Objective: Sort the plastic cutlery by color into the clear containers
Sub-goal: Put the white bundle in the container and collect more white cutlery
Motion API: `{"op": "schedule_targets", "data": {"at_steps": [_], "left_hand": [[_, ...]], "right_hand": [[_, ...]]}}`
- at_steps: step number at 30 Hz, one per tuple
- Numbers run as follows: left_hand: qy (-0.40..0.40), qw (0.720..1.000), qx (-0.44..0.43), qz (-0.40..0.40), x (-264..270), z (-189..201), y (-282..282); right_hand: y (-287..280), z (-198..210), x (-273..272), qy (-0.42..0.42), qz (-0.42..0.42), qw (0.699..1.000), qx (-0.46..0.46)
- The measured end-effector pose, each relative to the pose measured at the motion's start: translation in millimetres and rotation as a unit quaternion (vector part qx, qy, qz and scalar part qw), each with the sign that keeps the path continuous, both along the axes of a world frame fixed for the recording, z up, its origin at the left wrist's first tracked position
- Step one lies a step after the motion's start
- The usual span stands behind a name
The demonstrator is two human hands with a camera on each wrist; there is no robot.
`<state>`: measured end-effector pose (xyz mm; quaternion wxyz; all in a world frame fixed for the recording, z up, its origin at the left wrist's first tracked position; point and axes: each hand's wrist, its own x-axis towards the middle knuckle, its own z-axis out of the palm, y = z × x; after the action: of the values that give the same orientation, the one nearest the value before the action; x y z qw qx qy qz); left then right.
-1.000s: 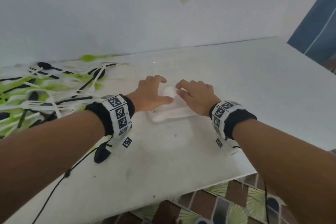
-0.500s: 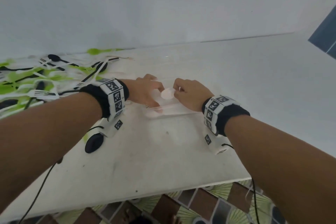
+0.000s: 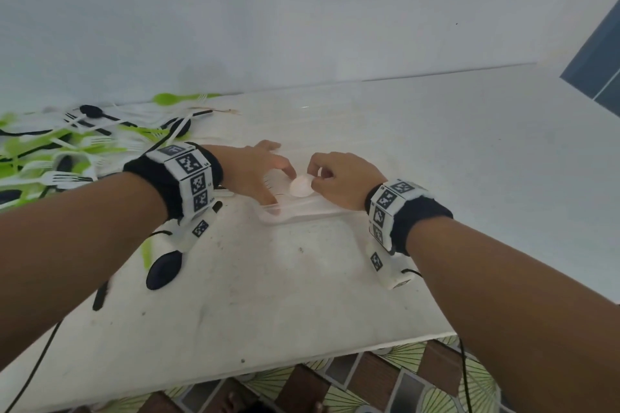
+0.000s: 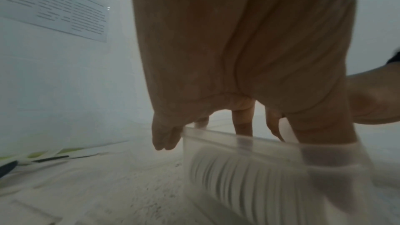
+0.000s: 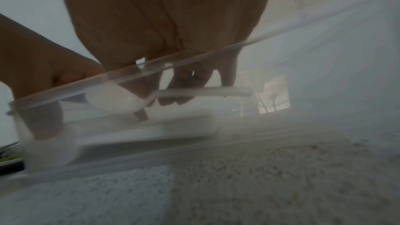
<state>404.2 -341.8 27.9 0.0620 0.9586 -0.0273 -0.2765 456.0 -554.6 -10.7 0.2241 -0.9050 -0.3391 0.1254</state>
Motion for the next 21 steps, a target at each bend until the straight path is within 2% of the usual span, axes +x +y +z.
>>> {"op": "schedule_targets", "data": {"at_steps": [4,10,17,21], "left_hand": [[-0.01,0.999,0.041,-0.003,1.5,-0.2,-13.6],[-0.059,0.998,0.022,-0.003,-9.6,-12.7,-6.3],[-0.083,0.995,0.046,-0.006,-10.8,-15.0,-14.3],[-0.092,0.995,0.043,-0.007,-15.0,-19.9,-15.3]], "right_hand": [[-0.5,2.3,-1.4,0.014,0.001,1.0,0.007],[-1.9,2.1,-3.4,0.044,0.004,0.999,0.021],[0.5,10.3,-0.9,0.162,0.024,0.984,0.067],[0.0,20.7,-0.2,0.171,0.049,0.984,0.025]]}}
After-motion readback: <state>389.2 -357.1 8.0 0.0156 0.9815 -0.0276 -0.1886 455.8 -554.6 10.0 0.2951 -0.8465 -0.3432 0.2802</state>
